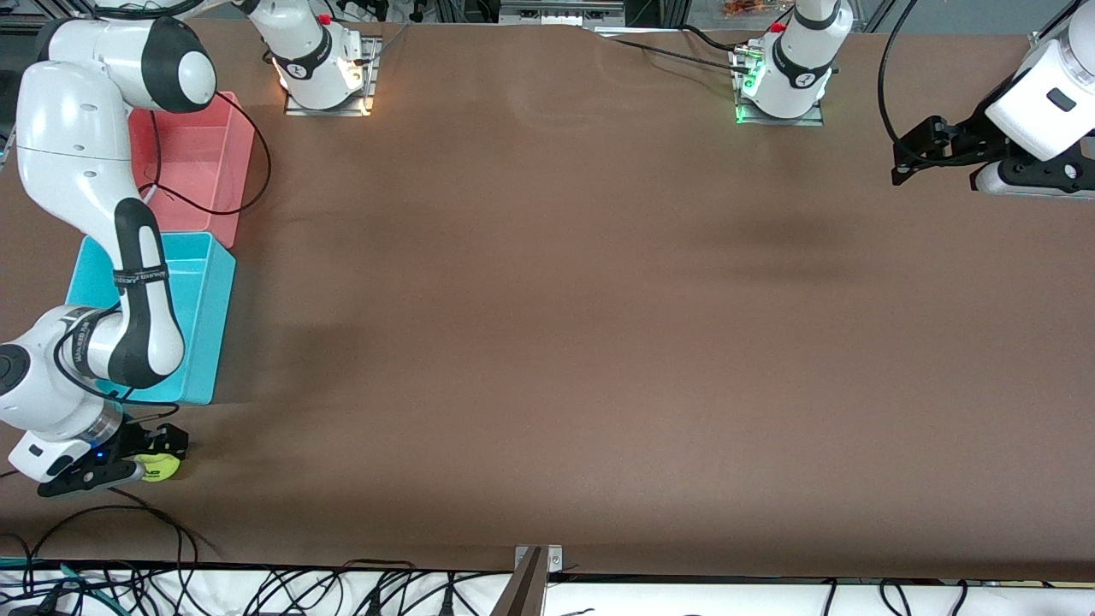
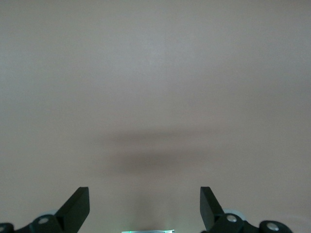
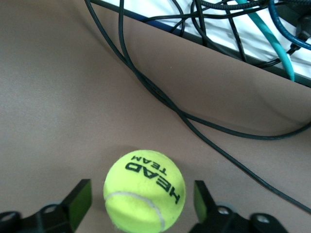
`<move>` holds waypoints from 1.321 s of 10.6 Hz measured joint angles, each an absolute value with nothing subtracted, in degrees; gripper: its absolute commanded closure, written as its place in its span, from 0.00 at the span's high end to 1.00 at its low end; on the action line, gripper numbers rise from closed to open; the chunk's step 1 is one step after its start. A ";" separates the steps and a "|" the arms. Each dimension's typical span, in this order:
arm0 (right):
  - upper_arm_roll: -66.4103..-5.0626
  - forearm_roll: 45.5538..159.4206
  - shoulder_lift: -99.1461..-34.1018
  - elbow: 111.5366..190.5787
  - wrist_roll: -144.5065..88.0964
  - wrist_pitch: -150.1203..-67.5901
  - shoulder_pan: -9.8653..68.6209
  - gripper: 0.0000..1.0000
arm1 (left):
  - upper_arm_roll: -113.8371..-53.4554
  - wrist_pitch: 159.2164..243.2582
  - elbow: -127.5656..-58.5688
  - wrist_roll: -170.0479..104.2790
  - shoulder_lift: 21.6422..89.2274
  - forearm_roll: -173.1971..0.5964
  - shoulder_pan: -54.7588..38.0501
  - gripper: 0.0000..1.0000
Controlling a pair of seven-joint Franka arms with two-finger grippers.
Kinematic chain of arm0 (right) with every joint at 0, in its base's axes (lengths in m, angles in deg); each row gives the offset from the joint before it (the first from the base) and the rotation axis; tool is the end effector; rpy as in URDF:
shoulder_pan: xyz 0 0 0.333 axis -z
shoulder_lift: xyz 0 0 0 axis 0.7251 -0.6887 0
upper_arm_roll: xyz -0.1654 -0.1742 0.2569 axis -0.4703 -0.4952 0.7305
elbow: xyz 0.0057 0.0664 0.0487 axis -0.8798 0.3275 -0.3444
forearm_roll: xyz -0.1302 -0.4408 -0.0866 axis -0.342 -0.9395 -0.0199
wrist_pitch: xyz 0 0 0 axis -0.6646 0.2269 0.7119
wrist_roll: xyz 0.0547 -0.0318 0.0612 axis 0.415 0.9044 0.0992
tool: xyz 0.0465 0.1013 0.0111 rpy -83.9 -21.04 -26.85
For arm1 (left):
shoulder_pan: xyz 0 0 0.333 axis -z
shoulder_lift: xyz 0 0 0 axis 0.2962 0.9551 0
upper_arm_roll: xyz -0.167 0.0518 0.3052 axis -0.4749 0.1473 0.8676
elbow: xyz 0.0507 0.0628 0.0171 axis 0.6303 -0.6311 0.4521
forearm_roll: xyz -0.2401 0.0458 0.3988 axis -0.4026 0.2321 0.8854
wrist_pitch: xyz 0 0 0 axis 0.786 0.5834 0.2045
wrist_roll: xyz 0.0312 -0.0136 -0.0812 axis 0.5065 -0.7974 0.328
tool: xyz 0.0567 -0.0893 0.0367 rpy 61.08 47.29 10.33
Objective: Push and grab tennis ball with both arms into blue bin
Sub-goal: 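Close the right gripper around the tennis ball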
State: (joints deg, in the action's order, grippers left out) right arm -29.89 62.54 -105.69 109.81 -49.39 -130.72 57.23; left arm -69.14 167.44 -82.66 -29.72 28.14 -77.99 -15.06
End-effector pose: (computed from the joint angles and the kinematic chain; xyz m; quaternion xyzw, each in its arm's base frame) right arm 0.8916 -0.1661 0.1806 0.9772 0.1504 0.1355 0.0634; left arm 0.6044 -0.0646 0.6715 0.9990 -0.0232 -0.0383 0.0019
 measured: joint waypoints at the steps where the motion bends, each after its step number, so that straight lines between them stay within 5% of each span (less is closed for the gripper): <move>1: -29.95 62.35 -105.69 109.75 -49.63 -130.72 57.23 0.86 | -69.15 167.44 -82.63 -29.72 28.14 -77.99 -15.06 1.00; 5: -29.95 62.21 -105.69 109.60 -49.97 -130.73 57.18 0.86 | -69.16 167.42 -82.61 -29.72 28.15 -77.99 -15.06 1.00; 14: -29.95 62.20 -105.73 109.39 -49.98 -130.79 56.68 0.58 | -69.17 167.41 -82.58 -29.72 28.15 -77.99 -15.06 1.00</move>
State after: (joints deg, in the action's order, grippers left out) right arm -29.95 62.20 -105.73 109.39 -49.98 -130.79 56.68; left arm -69.17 167.41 -82.58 -29.72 28.15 -77.99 -15.06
